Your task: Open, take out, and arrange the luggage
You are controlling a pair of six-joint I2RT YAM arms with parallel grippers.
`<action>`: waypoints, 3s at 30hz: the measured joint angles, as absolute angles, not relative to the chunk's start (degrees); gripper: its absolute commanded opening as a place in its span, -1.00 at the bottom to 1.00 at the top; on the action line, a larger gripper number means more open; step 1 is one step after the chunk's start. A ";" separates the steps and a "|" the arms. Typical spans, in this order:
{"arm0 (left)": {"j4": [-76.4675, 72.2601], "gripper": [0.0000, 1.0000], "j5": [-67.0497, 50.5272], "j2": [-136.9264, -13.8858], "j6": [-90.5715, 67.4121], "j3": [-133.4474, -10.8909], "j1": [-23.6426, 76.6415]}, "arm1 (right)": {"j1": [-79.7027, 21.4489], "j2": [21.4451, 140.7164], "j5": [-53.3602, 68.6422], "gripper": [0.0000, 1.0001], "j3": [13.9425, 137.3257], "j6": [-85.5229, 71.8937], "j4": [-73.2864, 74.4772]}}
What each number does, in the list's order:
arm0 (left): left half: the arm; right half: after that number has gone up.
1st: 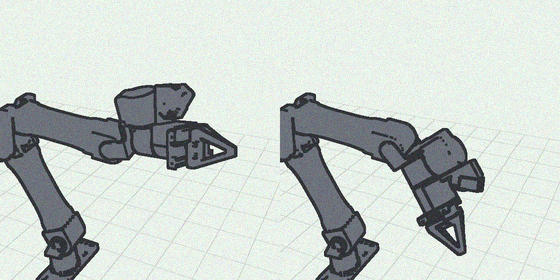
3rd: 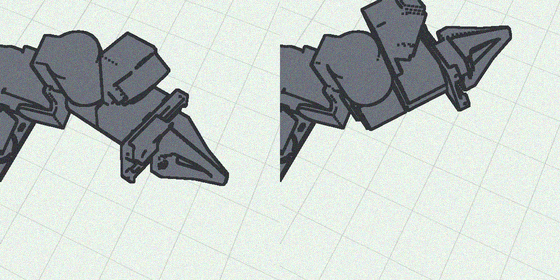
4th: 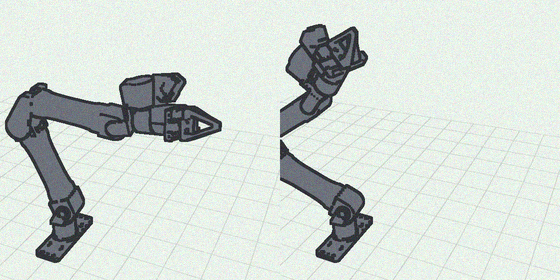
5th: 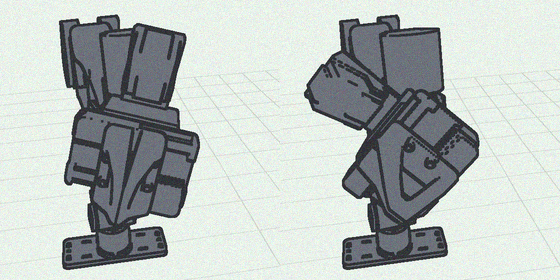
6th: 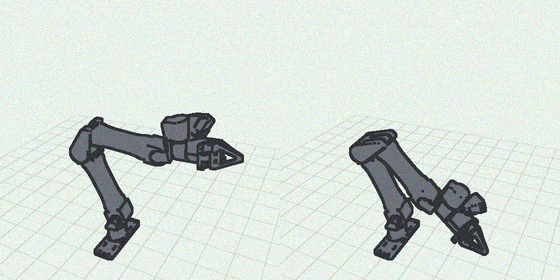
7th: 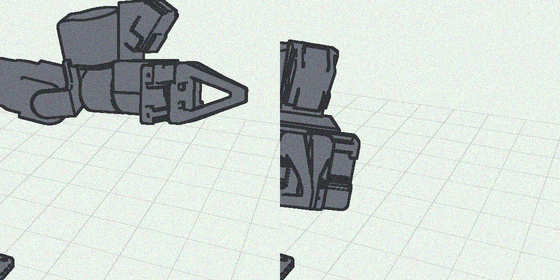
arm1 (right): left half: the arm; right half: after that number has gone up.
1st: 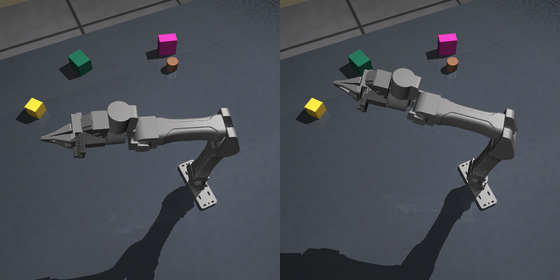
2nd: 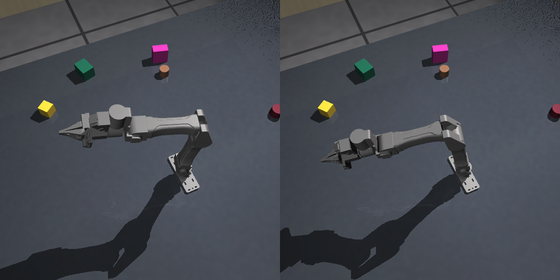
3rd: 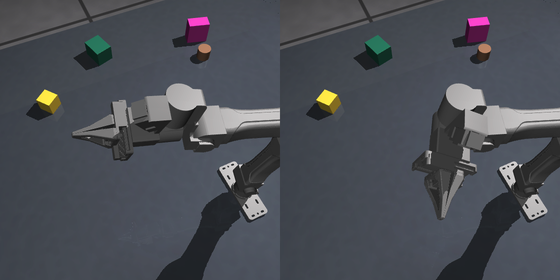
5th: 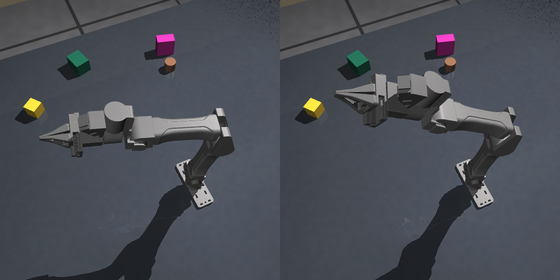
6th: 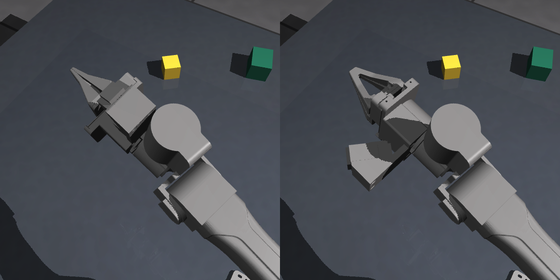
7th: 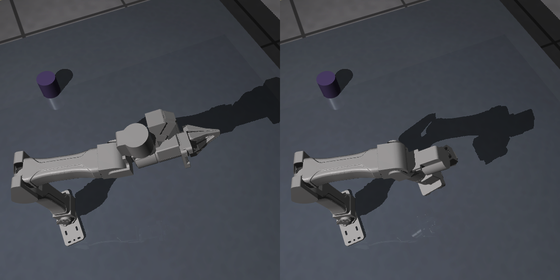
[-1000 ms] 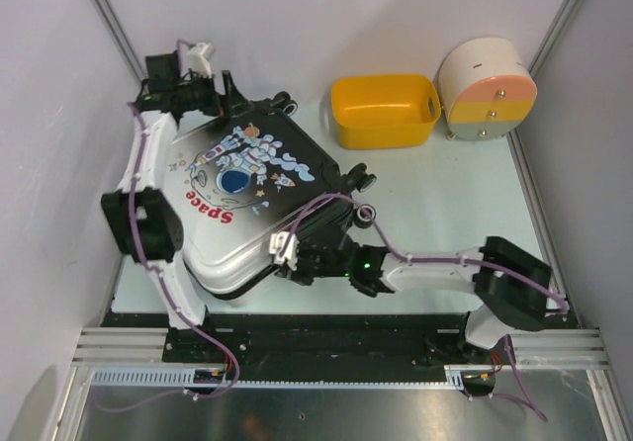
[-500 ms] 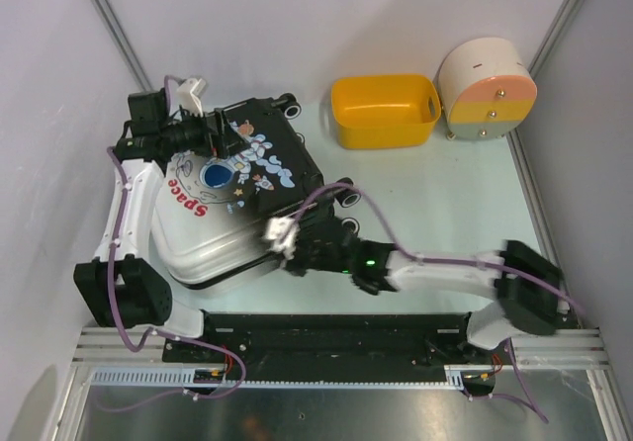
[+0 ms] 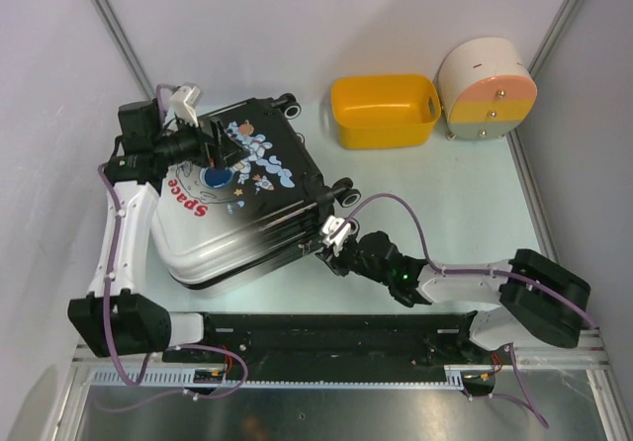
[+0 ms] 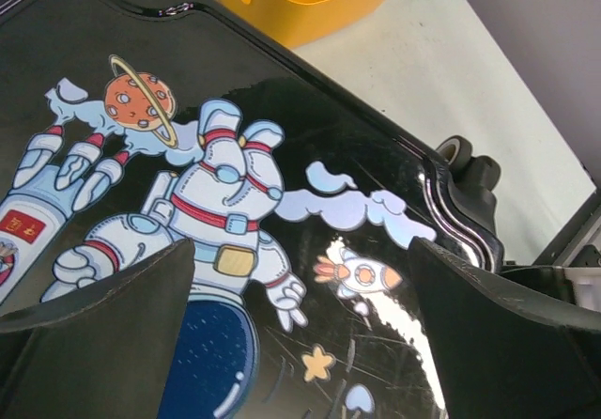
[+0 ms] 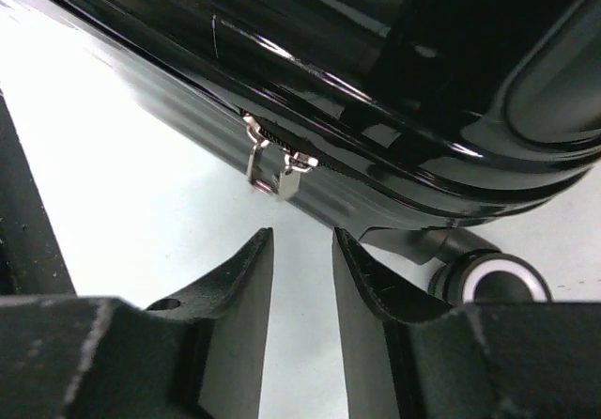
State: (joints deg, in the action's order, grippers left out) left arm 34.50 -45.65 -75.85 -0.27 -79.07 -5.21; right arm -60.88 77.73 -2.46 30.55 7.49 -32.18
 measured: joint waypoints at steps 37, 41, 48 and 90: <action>32.64 0.99 -45.65 -68.58 -1.48 -67.68 -6.39 | -61.67 90.50 -8.12 -1.00 34.79 2.92 -40.42; 32.38 0.98 -44.56 -68.71 -1.32 -66.67 -6.83 | -60.38 89.21 -6.74 -1.00 34.79 2.96 -38.41; 28.95 0.96 -43.09 -71.11 -0.38 -66.59 -8.01 | -55.61 85.52 -2.37 -1.00 34.68 3.57 -32.51; 23.83 0.90 -40.69 -83.59 2.00 -75.61 -10.74 | -19.53 110.91 55.64 -1.00 41.01 1.69 -71.46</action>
